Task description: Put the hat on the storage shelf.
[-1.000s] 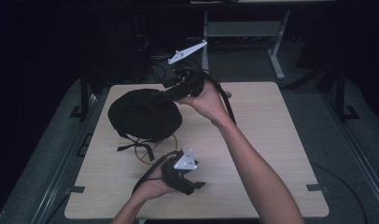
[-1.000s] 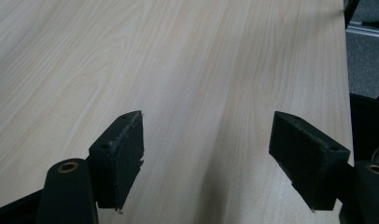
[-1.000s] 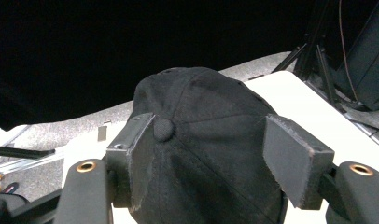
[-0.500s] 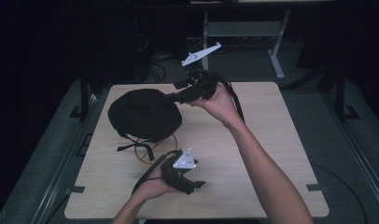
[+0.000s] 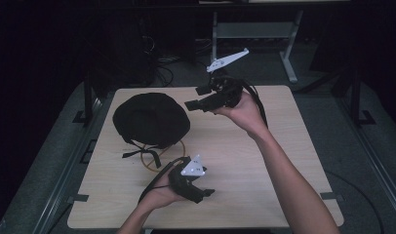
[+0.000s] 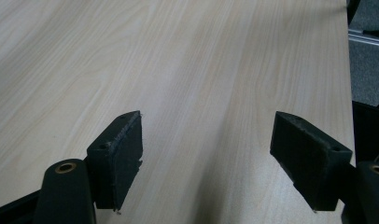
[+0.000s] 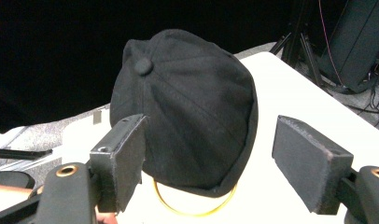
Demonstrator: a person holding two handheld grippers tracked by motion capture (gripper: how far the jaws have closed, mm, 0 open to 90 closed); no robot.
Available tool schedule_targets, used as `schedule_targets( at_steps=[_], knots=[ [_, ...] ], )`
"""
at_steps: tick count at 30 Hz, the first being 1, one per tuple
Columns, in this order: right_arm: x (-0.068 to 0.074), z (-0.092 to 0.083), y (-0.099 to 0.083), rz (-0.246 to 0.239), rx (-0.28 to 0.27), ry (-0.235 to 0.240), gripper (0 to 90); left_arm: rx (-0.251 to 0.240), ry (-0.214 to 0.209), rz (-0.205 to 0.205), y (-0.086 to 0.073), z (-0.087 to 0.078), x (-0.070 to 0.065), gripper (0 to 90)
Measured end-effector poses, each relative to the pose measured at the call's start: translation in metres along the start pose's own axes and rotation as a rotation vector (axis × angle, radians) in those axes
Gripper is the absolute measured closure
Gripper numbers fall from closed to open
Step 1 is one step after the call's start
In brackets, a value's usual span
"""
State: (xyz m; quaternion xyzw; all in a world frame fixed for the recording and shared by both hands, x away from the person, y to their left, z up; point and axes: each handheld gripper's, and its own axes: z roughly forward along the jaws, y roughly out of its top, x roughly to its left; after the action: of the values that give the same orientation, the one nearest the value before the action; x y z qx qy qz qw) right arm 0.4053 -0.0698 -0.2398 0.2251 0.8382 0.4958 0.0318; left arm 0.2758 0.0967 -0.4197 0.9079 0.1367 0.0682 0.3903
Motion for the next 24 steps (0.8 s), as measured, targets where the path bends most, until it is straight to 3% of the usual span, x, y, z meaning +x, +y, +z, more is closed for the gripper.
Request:
schedule_targets(
  at_steps=[3, 24],
  knots=[
    [-0.002, -0.007, -0.005, 0.009, 0.001, -0.005, 24.2, 0.007, -0.004, 0.011, 0.000, 0.001, 0.000, 24.9],
    [-0.021, -0.047, -0.054, 0.085, -0.014, -0.039, 21.3, -0.005, 0.008, -0.024, 0.000, 0.004, 0.000, 20.5]
  ],
)
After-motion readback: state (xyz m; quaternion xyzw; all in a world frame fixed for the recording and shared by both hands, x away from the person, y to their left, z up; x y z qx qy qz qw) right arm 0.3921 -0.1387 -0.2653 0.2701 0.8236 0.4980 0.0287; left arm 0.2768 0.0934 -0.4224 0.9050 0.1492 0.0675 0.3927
